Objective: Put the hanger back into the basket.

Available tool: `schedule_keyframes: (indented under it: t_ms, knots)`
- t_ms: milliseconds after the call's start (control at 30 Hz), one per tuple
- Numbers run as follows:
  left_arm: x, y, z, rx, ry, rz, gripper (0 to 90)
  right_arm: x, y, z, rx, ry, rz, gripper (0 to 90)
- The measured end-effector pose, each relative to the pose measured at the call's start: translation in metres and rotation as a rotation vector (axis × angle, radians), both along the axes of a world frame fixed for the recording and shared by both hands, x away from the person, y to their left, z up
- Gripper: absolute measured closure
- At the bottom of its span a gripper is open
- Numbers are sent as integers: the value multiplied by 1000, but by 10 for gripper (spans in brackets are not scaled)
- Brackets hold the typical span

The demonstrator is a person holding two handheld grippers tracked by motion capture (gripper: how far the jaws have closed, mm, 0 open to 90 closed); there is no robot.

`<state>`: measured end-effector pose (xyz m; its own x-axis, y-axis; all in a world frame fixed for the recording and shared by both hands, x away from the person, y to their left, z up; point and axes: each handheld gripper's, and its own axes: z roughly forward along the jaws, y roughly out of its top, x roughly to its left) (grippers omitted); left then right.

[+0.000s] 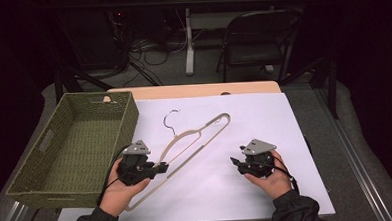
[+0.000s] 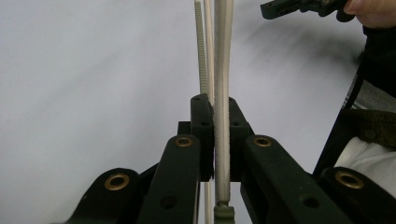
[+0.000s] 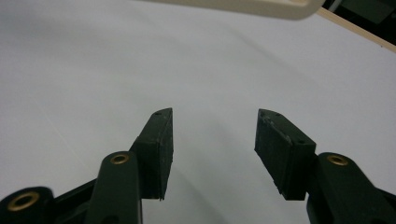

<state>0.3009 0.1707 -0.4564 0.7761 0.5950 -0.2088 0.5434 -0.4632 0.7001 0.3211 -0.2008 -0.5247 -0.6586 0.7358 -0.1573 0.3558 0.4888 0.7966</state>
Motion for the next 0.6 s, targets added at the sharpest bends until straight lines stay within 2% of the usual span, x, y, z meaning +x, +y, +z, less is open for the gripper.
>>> schedule_keyframes:
  t_ms: [67,100,167,233,367,467,600]
  knots:
    - [-3,3,6,2,-6,5,875,0,0,0,0,3,-1,466]
    - [-5,4,8,4,-7,6,875,0,-1,0,-15,14,-7,467]
    - [-7,7,14,5,-11,5,875,2,-1,-2,8,-5,-4,467]
    - [-9,11,20,7,-13,7,875,2,-1,-2,0,11,-8,467]
    - [-9,17,29,23,-19,18,875,2,-2,-2,-14,27,-14,467]
    - [-9,23,35,27,-22,30,875,3,-2,-4,1,16,-10,467]
    - [-9,33,43,42,-33,57,875,3,-2,-5,-1,25,-13,467]
